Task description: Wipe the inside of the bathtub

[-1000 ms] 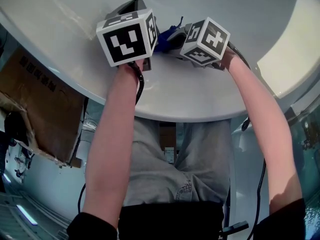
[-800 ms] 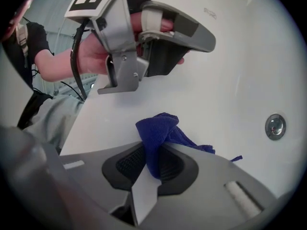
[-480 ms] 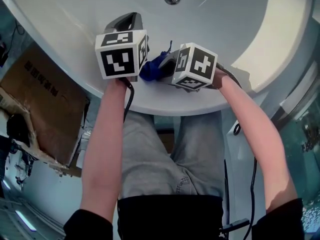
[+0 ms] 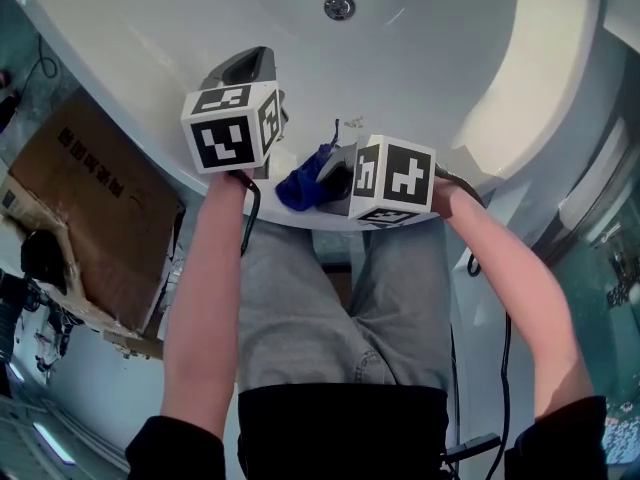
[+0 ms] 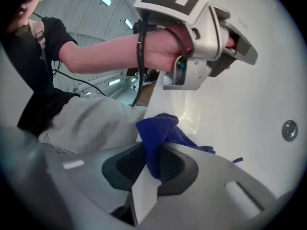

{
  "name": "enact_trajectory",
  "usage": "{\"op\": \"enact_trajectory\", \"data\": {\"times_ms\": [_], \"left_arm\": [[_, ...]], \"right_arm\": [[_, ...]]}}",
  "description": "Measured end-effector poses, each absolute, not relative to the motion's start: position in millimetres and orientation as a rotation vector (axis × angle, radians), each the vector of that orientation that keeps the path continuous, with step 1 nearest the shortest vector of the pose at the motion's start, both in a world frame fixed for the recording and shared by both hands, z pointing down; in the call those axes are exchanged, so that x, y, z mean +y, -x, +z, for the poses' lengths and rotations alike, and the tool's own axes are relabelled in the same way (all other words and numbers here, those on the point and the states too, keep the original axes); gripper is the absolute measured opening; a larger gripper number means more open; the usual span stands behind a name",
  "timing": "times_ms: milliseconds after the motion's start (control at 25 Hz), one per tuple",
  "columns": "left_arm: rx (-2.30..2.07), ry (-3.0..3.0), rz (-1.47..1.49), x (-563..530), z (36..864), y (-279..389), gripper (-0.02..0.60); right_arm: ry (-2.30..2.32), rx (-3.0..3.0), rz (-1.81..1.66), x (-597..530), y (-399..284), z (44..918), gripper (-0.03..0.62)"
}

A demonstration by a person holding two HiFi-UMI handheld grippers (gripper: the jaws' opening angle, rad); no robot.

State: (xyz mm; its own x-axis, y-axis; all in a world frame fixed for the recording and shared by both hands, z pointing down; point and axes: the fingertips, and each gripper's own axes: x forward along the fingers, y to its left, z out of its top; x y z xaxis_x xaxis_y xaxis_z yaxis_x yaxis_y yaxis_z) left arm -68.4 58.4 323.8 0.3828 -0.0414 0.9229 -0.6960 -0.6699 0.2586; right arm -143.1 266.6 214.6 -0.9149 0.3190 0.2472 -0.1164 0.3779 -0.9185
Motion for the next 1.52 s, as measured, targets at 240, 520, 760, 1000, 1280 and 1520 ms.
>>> {"op": "enact_trajectory", "data": {"times_ms": [240, 520, 760, 1000, 1280, 1520], "left_arm": [[-0.615, -2.005, 1.315, 59, 324, 59, 0.002], [-0.580, -2.071, 1.293, 62, 318, 27, 0.002], [-0.631, -2.029, 1.233, 48, 313, 29, 0.002], [-0.640, -1.986, 1.207, 51, 318, 33, 0.002], [-0.608, -1.931, 1.179, 66, 333, 24, 0.002], [-0.595, -1.903, 1.166, 71, 354, 20, 0.002]], "right_arm": [[0.251, -2.290, 1.598, 278, 144, 185, 0.067], [0.236, -2.314, 1.526, 268, 130, 184, 0.067], [-0.180, -2.335, 1.484, 195, 58, 208, 0.066], [-0.357, -2.294, 1.361, 144, 11, 242, 0.066], [-0.593, -2.227, 1.230, 88, -34, 302, 0.066], [-0.858, -2.046, 1.092, 59, -61, 369, 0.066]]}}
